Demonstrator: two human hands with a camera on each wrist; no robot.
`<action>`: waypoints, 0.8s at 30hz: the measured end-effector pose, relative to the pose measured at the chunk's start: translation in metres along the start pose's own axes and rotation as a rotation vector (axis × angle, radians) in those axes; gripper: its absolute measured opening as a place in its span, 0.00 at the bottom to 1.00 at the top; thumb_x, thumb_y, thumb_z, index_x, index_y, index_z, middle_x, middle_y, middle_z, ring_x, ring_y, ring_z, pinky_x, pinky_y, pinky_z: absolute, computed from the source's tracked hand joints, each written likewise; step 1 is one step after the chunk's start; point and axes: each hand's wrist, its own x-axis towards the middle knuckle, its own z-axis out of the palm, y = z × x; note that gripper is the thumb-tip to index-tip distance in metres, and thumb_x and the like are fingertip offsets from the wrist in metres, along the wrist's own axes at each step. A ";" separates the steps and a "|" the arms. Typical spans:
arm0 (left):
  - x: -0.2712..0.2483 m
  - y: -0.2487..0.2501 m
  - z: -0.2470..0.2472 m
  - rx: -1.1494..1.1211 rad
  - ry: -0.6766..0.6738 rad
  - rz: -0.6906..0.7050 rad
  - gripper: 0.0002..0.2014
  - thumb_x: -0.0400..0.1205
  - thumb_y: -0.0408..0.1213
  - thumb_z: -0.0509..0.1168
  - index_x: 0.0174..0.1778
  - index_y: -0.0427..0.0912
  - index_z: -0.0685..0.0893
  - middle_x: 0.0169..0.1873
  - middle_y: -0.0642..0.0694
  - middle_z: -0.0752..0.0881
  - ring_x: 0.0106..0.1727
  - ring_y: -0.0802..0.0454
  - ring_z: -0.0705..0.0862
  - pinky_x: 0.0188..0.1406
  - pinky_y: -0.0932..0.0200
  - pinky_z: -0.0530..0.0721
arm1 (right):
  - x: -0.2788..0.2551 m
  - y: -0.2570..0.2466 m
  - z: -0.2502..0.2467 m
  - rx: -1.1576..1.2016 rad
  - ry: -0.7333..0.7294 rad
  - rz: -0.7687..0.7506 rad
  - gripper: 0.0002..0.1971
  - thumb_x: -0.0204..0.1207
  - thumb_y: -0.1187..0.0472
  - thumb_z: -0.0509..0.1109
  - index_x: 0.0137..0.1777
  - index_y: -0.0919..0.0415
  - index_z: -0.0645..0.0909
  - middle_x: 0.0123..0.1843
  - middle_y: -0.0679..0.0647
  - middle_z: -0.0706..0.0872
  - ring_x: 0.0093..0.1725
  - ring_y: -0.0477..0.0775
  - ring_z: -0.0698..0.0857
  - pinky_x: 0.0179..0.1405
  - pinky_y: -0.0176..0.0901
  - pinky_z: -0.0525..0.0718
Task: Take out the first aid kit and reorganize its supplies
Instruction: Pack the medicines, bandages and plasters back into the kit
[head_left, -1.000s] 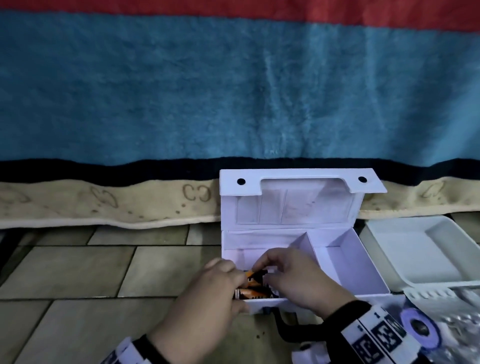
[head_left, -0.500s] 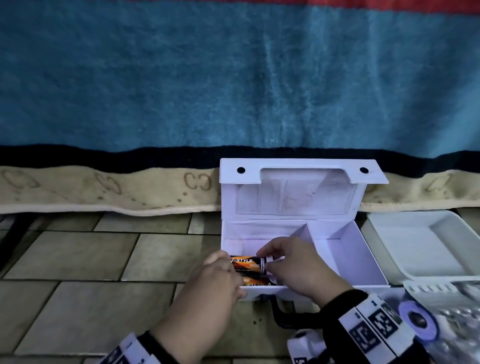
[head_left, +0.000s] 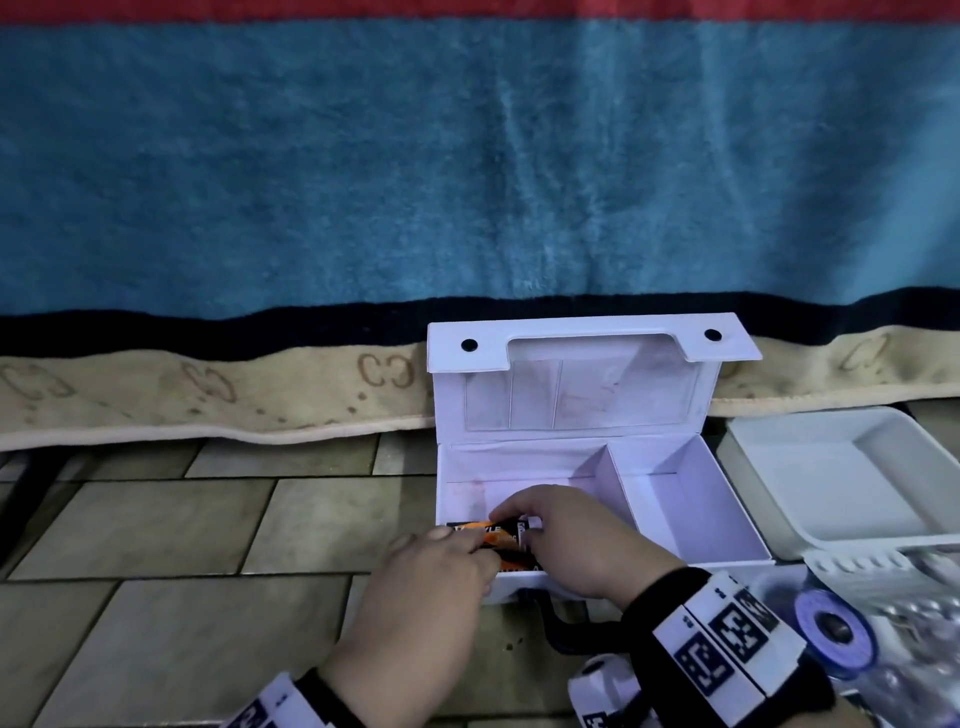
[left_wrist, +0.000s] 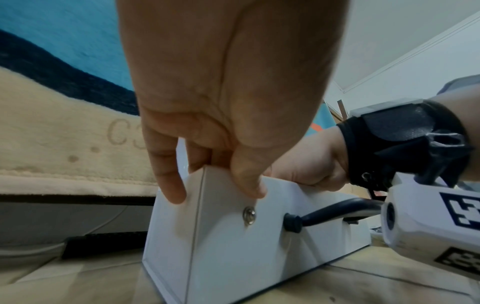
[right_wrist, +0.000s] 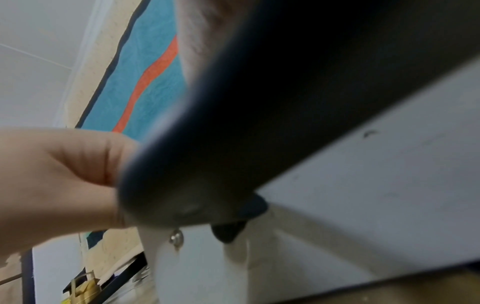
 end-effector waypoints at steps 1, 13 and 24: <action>0.001 0.003 -0.003 0.007 0.010 0.000 0.08 0.51 0.37 0.66 0.20 0.50 0.72 0.27 0.57 0.85 0.24 0.56 0.82 0.15 0.63 0.74 | 0.000 0.000 0.000 0.003 -0.002 0.003 0.21 0.79 0.68 0.58 0.65 0.48 0.81 0.66 0.46 0.82 0.65 0.46 0.79 0.59 0.31 0.74; 0.000 0.012 -0.009 -0.065 0.050 -0.077 0.03 0.56 0.38 0.60 0.20 0.51 0.76 0.31 0.59 0.86 0.28 0.59 0.85 0.27 0.64 0.80 | 0.000 -0.001 -0.001 0.005 -0.002 0.050 0.20 0.79 0.68 0.58 0.65 0.50 0.80 0.65 0.48 0.81 0.63 0.47 0.79 0.51 0.30 0.71; 0.003 0.013 -0.009 -0.102 -0.063 -0.148 0.17 0.77 0.37 0.46 0.48 0.51 0.80 0.73 0.60 0.73 0.68 0.56 0.76 0.71 0.51 0.61 | -0.003 -0.006 -0.004 -0.041 -0.004 0.024 0.20 0.79 0.70 0.57 0.65 0.55 0.81 0.66 0.51 0.79 0.65 0.50 0.78 0.58 0.33 0.74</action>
